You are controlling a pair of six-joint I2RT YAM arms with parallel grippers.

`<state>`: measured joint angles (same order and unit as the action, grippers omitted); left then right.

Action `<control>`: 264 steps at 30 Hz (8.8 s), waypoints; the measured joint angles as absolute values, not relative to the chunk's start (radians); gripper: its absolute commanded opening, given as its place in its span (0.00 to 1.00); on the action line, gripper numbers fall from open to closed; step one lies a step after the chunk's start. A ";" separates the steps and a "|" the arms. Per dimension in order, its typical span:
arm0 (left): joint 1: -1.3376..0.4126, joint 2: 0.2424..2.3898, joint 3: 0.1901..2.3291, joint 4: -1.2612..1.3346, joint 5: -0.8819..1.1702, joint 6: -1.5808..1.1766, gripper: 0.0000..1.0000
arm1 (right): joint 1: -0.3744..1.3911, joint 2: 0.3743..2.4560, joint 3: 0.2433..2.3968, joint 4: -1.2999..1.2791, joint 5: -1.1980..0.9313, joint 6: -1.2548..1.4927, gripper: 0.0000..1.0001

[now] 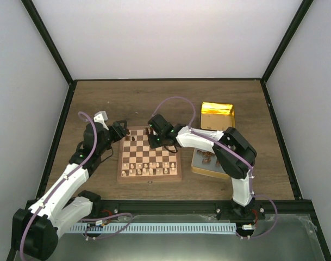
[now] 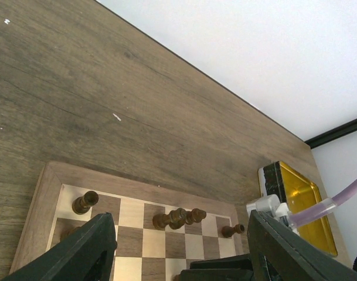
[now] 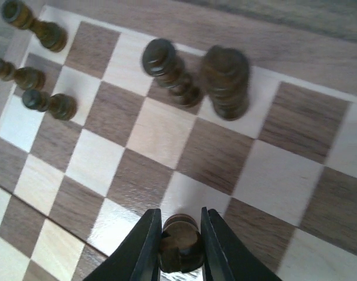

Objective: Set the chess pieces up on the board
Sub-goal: Pick up the chess piece from the storage box, then place the chess piece on the chessboard, then pick up the chess piece from the storage box, then place the chess piece on the chessboard.

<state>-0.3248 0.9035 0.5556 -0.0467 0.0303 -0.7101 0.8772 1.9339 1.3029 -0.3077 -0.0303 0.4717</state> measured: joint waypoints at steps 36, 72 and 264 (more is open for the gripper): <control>-0.318 0.900 0.555 -0.047 0.050 -0.710 0.64 | 0.787 1.988 1.389 -0.384 0.221 0.588 0.19; -0.314 0.894 0.558 0.040 0.152 -0.608 0.67 | 0.688 1.546 1.140 -0.423 0.334 0.688 0.38; -0.604 1.438 0.618 0.727 0.638 -0.825 0.65 | 0.546 1.309 0.622 0.633 -0.510 0.962 0.07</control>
